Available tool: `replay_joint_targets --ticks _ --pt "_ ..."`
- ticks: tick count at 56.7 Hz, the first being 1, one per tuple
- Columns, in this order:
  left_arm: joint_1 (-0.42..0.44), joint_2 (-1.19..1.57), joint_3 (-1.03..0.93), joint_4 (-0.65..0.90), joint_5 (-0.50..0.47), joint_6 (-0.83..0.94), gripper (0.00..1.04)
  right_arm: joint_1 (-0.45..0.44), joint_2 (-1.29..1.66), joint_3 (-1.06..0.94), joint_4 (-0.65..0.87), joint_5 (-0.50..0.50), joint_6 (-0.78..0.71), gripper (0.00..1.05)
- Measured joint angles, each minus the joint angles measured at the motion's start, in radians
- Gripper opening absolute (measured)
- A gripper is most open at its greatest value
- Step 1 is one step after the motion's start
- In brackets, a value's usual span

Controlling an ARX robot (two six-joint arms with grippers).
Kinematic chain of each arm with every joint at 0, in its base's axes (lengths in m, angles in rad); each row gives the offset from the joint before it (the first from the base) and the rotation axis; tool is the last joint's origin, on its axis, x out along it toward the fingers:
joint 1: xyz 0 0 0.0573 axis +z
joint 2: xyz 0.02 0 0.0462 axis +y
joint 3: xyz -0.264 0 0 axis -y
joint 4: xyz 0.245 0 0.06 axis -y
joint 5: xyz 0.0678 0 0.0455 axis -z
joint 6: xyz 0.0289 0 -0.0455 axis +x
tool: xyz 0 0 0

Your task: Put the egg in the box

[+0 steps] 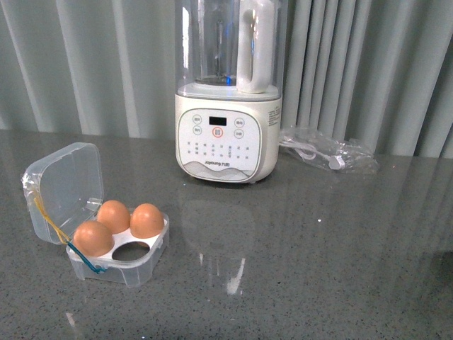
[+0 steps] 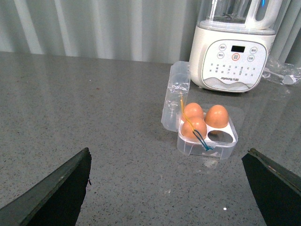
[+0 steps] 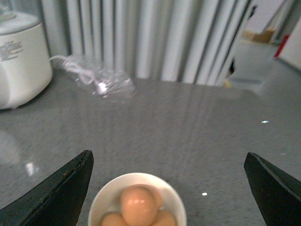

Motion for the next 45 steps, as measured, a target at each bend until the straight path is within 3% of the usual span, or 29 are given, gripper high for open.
replay_joint_targets --ticks 5,11,26,45 --pt "0.000 0.000 0.000 0.000 0.000 0.000 0.98 -0.006 0.194 0.103 -0.026 -0.098 0.039 0.97" --pt "0.000 0.000 0.000 0.000 0.000 0.000 0.98 -0.005 0.312 0.184 -0.071 -0.145 0.056 0.97" --pt "0.000 0.000 0.000 0.000 0.000 0.000 0.98 -0.008 0.467 0.238 -0.098 -0.184 0.065 0.97" --pt "0.000 0.000 0.000 0.000 0.000 0.000 0.98 -0.067 0.517 0.175 -0.025 -0.245 0.066 0.97"
